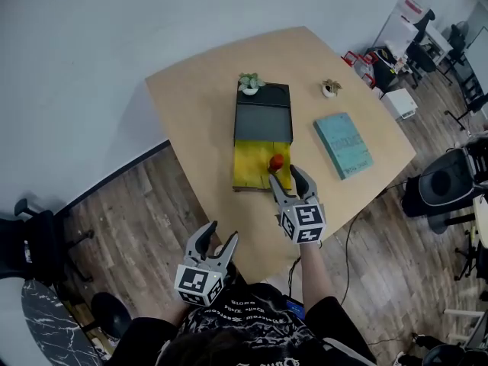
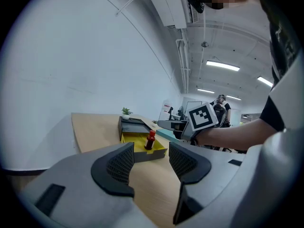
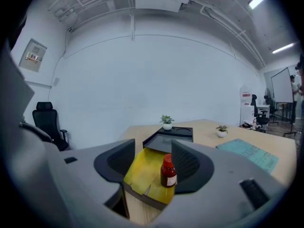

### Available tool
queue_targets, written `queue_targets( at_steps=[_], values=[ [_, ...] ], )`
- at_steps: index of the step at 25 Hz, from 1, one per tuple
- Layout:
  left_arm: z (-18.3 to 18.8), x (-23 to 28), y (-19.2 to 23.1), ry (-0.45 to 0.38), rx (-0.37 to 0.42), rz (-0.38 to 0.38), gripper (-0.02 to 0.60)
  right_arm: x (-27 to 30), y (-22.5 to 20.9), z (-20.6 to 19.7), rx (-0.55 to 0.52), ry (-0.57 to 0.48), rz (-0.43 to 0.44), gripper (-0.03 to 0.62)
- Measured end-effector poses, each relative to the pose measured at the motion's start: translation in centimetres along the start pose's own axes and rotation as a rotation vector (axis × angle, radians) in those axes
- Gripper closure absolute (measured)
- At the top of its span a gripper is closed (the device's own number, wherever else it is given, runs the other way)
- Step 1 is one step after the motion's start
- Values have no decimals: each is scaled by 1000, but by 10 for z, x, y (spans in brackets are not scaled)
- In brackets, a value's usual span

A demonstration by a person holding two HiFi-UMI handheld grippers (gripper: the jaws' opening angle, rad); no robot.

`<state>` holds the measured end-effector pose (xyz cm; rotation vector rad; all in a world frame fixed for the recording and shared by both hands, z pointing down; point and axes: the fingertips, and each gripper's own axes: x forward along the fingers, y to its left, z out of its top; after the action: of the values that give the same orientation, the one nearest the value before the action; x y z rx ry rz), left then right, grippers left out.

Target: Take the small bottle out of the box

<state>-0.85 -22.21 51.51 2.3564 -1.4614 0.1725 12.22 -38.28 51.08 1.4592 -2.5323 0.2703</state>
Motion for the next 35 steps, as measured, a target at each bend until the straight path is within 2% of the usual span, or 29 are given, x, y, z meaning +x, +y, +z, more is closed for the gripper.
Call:
queue_targets(
  at_steps=[7, 14, 19, 23, 25, 29, 35],
  values=[
    [-2, 0, 8, 21, 0, 10, 348, 41, -13, -21, -32, 54, -7, 350],
    [-4, 3, 23, 35, -10, 53, 348, 73, -32, -46, -10, 107, -41, 350],
    [-8, 5, 36, 52, -24, 77, 348, 88, -37, -58, 44, 139, -41, 350],
    [-15, 8, 48, 73, -29, 96, 348, 95, -41, -68, 20, 174, -63, 352],
    [-15, 11, 52, 76, -30, 104, 348, 96, -44, -71, 1, 182, -77, 431],
    [-16, 15, 59, 83, -28, 126, 348, 98, -45, -70, -29, 184, -72, 436],
    [-24, 11, 60, 98, -46, 139, 348, 97, -44, -70, -16, 180, -81, 437]
  ],
)
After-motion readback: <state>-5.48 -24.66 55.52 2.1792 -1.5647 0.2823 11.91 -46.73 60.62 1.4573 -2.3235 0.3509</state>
